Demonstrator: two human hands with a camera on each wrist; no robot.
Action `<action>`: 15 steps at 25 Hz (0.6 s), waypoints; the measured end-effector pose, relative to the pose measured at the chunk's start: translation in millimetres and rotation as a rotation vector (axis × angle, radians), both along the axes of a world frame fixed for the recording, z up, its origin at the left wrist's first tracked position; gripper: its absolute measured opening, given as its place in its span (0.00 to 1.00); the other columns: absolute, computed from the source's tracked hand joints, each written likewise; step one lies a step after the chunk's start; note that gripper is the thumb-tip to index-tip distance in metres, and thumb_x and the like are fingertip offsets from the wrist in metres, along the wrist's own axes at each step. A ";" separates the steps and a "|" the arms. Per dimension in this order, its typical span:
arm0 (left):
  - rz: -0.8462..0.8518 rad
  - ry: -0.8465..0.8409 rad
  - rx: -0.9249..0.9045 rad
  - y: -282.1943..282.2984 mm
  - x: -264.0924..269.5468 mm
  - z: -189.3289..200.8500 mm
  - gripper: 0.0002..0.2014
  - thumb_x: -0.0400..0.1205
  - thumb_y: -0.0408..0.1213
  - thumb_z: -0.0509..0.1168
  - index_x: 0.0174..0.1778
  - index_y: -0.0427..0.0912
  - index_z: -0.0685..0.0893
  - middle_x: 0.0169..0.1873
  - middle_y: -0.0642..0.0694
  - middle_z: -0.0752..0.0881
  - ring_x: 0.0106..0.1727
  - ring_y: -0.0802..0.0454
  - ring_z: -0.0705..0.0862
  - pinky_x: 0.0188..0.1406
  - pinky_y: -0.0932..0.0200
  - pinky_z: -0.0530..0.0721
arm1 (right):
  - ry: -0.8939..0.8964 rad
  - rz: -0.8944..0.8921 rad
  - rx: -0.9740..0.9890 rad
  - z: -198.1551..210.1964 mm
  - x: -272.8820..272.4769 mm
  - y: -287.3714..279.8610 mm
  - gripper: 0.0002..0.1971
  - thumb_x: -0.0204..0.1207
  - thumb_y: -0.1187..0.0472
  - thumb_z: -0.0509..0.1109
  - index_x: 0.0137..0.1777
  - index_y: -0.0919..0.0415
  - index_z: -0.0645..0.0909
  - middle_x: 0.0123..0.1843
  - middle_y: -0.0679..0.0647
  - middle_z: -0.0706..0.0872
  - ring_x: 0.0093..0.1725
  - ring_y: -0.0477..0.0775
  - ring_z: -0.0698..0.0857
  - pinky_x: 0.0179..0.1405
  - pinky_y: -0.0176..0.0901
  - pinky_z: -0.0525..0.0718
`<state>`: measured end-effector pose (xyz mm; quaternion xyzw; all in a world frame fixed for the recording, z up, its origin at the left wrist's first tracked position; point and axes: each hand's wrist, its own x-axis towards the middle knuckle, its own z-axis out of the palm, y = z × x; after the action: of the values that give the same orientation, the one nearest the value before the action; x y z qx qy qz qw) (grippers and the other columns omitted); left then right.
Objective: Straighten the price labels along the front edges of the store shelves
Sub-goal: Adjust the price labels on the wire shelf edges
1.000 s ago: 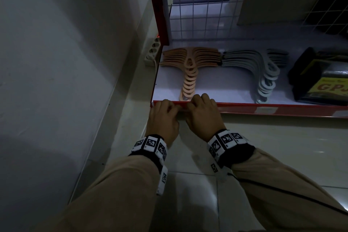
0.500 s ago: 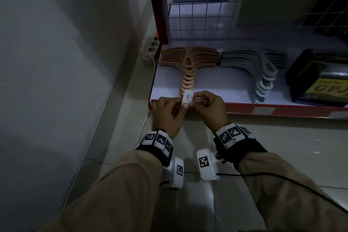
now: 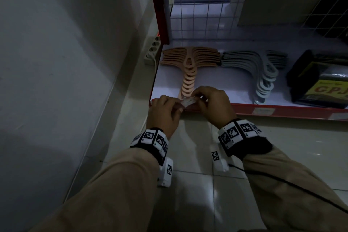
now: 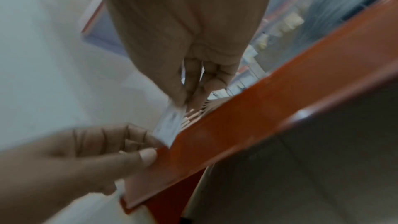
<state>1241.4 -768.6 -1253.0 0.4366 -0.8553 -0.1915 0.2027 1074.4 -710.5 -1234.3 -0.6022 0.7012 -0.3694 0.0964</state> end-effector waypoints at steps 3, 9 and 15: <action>0.022 0.012 -0.010 -2.3 4.4 -0.1 0.16 0.78 0.41 0.67 0.63 0.47 0.79 0.54 0.46 0.81 0.57 0.44 0.77 0.58 0.46 0.77 | -0.200 -0.140 -0.076 -4.6 4.3 2.8 0.05 0.75 0.66 0.70 0.47 0.57 0.85 0.44 0.53 0.89 0.46 0.52 0.85 0.44 0.40 0.79; 0.020 0.026 0.044 -4.7 2.3 -3.2 0.17 0.82 0.37 0.62 0.68 0.45 0.77 0.57 0.42 0.79 0.60 0.43 0.74 0.60 0.42 0.77 | 0.030 -0.230 0.037 -19.5 22.6 3.8 0.07 0.76 0.60 0.70 0.52 0.51 0.85 0.49 0.50 0.87 0.55 0.58 0.78 0.52 0.51 0.68; 0.001 -0.133 -0.017 -6.5 0.4 -1.9 0.14 0.84 0.42 0.61 0.61 0.42 0.83 0.56 0.42 0.77 0.58 0.44 0.73 0.58 0.45 0.78 | 0.196 -0.181 0.034 -24.7 22.2 8.3 0.10 0.73 0.57 0.70 0.53 0.52 0.84 0.49 0.51 0.87 0.53 0.59 0.78 0.50 0.51 0.68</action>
<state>1241.9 -775.1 -1254.9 0.4470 -0.8683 -0.1545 0.1494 1096.7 -702.1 -1258.9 -0.5679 0.7649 -0.3040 0.0038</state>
